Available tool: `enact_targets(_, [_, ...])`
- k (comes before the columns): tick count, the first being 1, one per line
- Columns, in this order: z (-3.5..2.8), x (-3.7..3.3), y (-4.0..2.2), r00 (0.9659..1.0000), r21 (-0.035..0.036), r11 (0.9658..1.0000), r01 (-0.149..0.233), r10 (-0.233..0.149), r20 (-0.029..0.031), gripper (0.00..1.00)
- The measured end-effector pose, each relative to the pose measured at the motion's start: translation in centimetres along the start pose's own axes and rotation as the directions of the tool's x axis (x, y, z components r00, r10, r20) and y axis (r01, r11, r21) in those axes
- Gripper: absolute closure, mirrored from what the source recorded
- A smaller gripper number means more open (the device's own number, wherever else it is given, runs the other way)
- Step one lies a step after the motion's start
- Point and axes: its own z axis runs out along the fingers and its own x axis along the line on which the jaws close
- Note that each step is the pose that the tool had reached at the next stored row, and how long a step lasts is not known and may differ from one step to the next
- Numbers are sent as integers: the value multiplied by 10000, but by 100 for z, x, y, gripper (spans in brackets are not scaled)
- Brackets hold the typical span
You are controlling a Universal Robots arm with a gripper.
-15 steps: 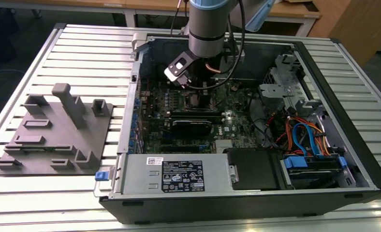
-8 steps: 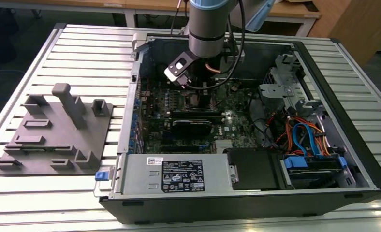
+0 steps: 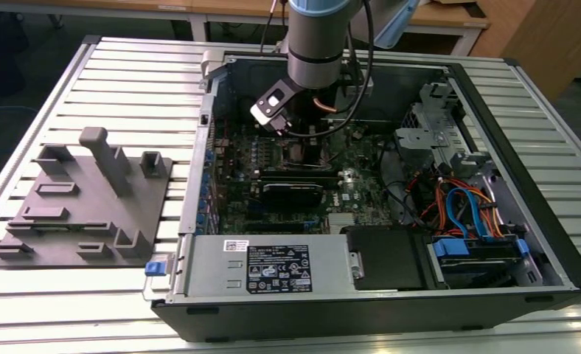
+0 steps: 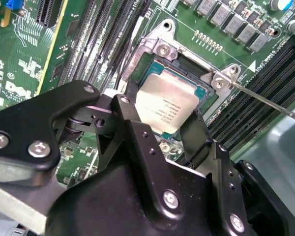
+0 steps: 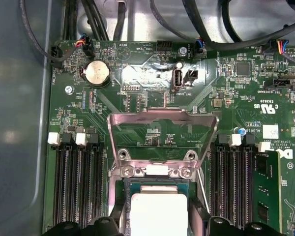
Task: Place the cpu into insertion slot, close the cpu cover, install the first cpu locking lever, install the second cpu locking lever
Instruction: 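Place the cpu into insertion slot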
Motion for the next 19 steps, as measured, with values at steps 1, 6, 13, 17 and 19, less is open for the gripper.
enact_targets(1, [0,0,0,10000,0,10000,0,0,1,39])
enact_targets(6, [-3,0,0,10000,2,10000,-1,1,-1,39])
enact_targets(13, [-6,0,1,10000,14,10000,0,0,0,39])
enact_targets(17, [-2,4,4,10000,15,10000,0,0,2,39])
enact_targets(19, [1,7,7,10000,14,10000,-1,1,0,39])
